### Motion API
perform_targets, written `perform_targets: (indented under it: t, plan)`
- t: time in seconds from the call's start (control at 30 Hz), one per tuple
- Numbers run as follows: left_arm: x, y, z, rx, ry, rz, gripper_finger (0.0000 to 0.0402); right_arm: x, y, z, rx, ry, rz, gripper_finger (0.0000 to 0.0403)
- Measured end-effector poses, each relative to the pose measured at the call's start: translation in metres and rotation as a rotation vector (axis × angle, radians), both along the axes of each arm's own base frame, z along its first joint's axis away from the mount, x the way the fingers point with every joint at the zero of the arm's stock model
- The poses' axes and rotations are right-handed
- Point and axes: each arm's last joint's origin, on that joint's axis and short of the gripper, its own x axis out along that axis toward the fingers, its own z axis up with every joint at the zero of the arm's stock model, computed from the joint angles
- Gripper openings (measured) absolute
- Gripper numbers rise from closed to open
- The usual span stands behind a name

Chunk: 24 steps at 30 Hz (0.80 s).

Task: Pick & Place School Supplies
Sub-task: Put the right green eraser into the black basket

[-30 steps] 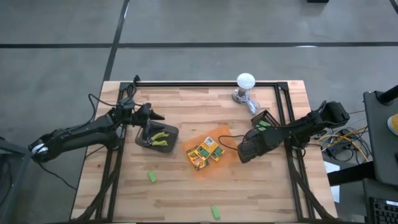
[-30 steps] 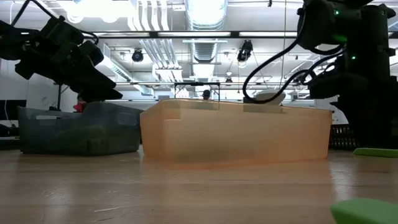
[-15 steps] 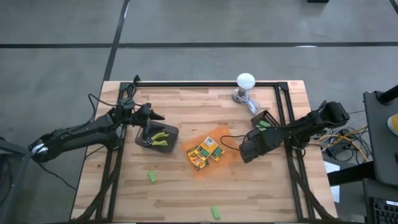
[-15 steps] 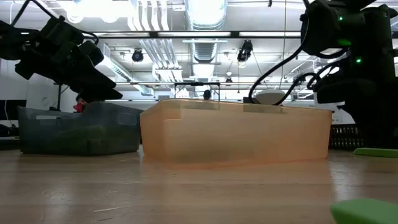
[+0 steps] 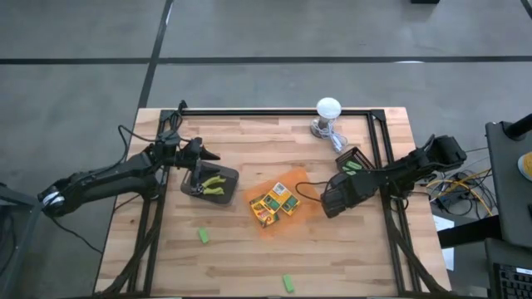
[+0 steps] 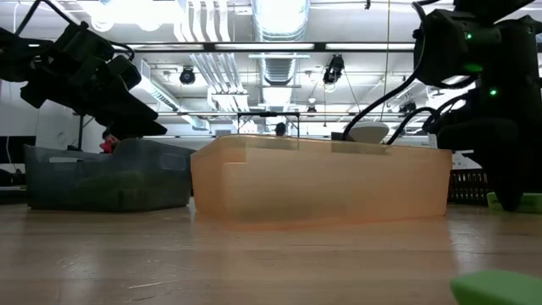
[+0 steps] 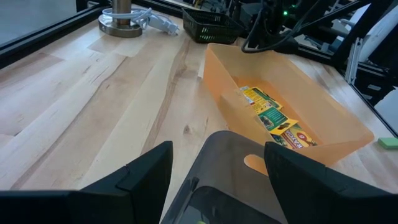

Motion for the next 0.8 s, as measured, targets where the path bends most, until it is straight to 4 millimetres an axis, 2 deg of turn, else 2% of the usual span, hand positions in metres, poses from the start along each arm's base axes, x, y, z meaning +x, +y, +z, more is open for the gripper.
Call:
perform_targets:
  t: [0.17,0.37,0.8]
  plan:
    - [0.0,0.0,0.0,0.0,0.0,0.0,0.0259,-0.0012,-0.0003,-0.0019,0.0,0.0,0.0,0.0152]
    - [0.0,0.0,0.0,0.0,0.0,0.0,0.0259,-0.0014,-0.0002,-0.0021,0.009,0.004,0.03,0.0136]
    - [0.0,0.0,-0.0001,0.0,0.0,0.0,0.0259,-0.0019,0.0002,-0.0022,0.028,0.012,0.027,0.0047]
